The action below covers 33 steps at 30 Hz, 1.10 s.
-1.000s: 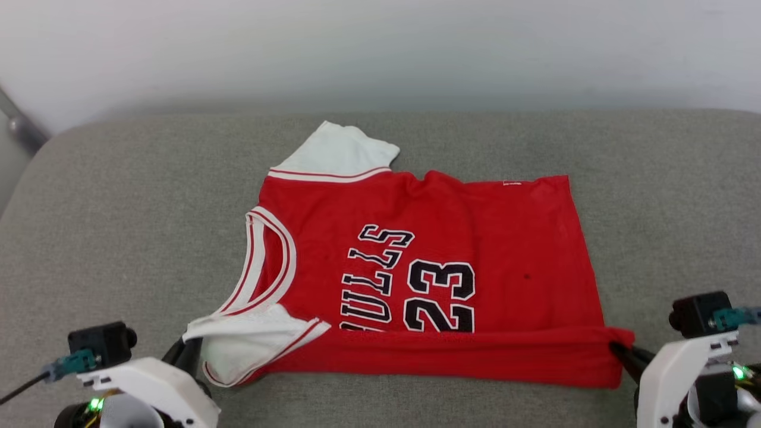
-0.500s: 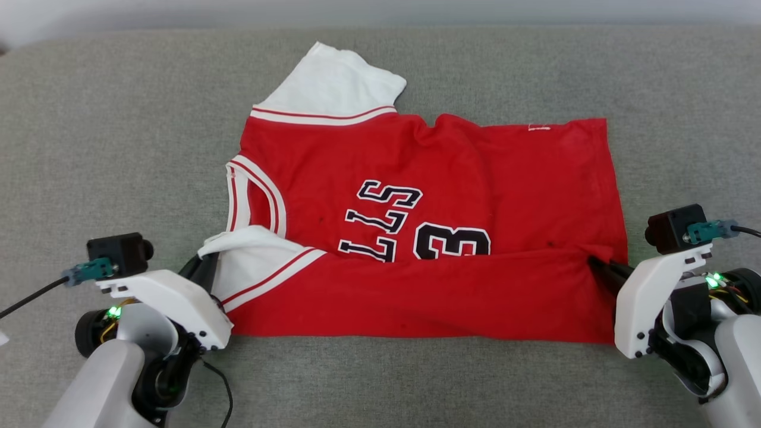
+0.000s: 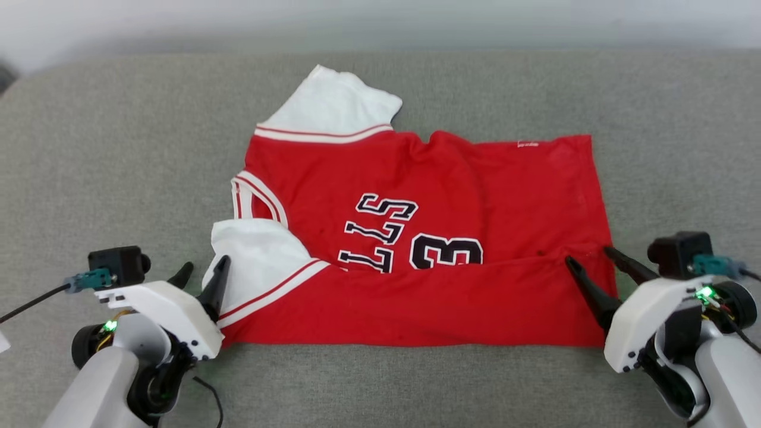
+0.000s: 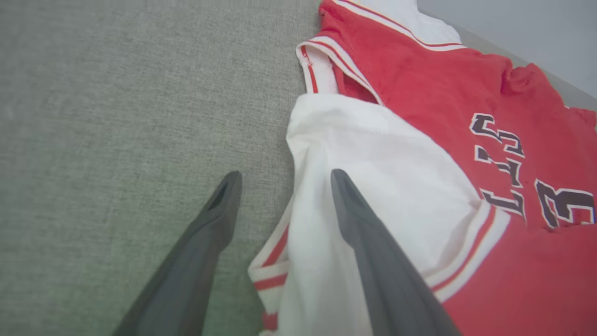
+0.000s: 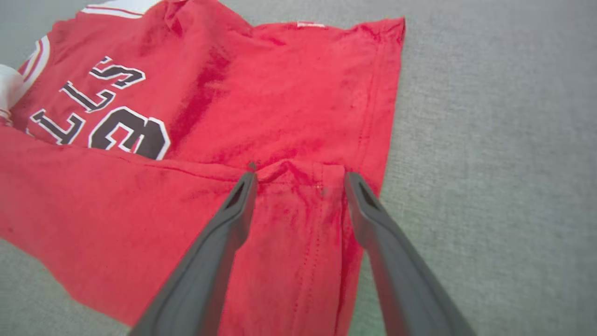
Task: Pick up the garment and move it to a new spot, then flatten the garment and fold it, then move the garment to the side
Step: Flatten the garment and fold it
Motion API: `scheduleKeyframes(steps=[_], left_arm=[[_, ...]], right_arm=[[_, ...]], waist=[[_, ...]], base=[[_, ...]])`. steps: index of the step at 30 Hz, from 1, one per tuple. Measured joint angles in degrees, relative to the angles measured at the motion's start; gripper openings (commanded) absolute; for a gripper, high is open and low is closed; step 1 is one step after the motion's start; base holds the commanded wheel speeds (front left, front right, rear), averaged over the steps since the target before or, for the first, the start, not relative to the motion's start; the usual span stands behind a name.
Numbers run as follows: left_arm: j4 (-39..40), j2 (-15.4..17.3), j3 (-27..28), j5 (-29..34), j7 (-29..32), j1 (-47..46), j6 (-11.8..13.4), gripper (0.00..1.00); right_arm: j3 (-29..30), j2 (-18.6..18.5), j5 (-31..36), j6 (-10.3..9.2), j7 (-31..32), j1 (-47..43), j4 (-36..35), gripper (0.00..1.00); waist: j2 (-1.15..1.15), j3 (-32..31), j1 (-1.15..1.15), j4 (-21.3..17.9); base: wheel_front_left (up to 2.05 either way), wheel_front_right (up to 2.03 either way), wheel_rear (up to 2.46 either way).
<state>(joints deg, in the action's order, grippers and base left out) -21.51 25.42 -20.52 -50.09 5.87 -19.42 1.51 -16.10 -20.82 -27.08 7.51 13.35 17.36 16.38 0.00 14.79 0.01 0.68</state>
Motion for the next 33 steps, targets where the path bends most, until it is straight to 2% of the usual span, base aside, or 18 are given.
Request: scheduleKeyframes(steps=[7, 12, 17, 22, 28, 33], left_arm=[[2.83, 2.67, 1.71, -0.51, -0.26, 2.32, 1.15, 1.0], [7.55, 6.43, 2.67, -0.86, 3.01, 3.91, 2.68, 1.0], [11.77, 10.87, 1.18, -1.97, 11.58, 5.15, 2.76, 1.0], [13.63, 14.16, -1.9, -3.6, 21.45, 6.25, 2.03, 1.0], [11.04, 14.67, -3.56, -5.23, 26.86, 7.08, 2.91, 1.0], [7.57, 12.87, -3.92, -6.73, 27.81, 6.47, 2.45, 1.0]], right_arm=[[4.33, 1.92, 2.75, 0.0, -12.96, -6.06, -4.46, 1.0], [8.69, 4.05, 7.03, 0.0, -17.58, -10.83, -10.15, 1.0], [11.91, 6.75, 10.55, 0.0, -17.82, -15.11, -16.45, 1.0], [13.02, 8.83, 12.34, -0.01, -16.84, -17.69, -22.18, 1.0], [12.63, 10.34, 13.14, -0.01, -16.31, -17.86, -25.06, 1.0], [12.54, 10.87, 13.06, -0.01, -15.85, -17.5, -25.32, 1.0]], waist=[[0.0, -6.39, -0.01, -0.65], [0.0, -10.81, -0.02, -1.55], [0.0, -12.87, -0.02, -2.99], [0.0, -11.44, -0.02, -3.86], [0.0, -8.03, -0.02, -5.43], [0.0, -5.18, -0.01, -6.71]], base=[[0.0, 0.0, 0.0], [0.0, 0.0, 0.0], [0.0, 0.0, 0.0], [0.0, 0.0, 0.0], [0.0, 0.0, 0.0], [0.0, 0.0, 0.0]])
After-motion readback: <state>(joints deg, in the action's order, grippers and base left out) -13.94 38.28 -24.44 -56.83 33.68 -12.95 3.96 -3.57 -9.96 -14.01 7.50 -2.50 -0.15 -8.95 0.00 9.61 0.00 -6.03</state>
